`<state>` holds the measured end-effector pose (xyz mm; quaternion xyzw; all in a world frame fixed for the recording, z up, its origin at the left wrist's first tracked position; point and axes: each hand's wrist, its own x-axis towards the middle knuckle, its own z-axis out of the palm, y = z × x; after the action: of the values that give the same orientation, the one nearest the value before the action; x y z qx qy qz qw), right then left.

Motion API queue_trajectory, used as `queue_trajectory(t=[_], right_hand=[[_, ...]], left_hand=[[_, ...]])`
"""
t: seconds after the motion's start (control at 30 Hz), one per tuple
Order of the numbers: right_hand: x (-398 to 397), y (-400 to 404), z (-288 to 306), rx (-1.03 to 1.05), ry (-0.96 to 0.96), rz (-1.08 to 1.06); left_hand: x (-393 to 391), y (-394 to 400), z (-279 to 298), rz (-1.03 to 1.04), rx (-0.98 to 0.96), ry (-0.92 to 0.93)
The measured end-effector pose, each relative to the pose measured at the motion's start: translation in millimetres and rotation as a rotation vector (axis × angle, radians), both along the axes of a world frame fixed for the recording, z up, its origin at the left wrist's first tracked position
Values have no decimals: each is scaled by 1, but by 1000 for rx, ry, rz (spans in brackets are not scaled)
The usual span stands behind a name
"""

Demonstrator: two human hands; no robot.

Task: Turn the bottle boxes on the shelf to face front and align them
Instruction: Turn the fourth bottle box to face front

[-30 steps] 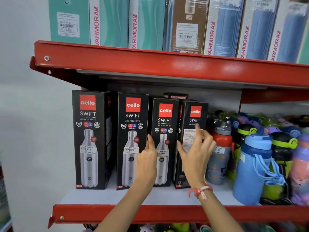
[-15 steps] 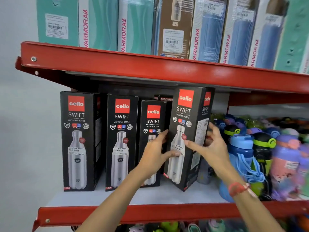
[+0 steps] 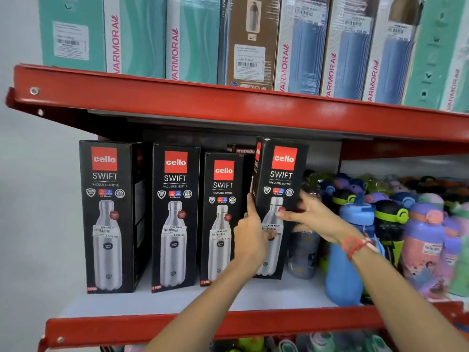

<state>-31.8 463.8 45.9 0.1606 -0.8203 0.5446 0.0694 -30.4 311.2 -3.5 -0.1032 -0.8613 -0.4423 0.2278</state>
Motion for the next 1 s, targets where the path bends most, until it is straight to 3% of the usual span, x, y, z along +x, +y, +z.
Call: queue_trajectory(t=[0.13,0.43,0.57,0.67,0.77,0.83,0.9,1.0], right_hand=[[-19,-9,-20,-67,-49,-21],[-37,-20,-45,-68,-51,-109],[-24,-34,-46,108,227,-361],[-1,-71,-51,178,519,-670],[26,-126,-58,49,662,-475],[37,-166,-69,-11,544,-222],[43,-209,-84,17,392,-42],[44,-271,-107,115,135,108]], left_hand=[[-18,3,-11,89,-50,-38],[-28,-2,-38,41,-65,-24],[-14,-16,-33,32,-189,-27],[14,-54,-29,-83,-50,97],[33,-118,-36,9,74,403],[41,-167,-43,169,107,522],[47,-213,-52,320,137,525],[48,-265,-68,412,225,315]])
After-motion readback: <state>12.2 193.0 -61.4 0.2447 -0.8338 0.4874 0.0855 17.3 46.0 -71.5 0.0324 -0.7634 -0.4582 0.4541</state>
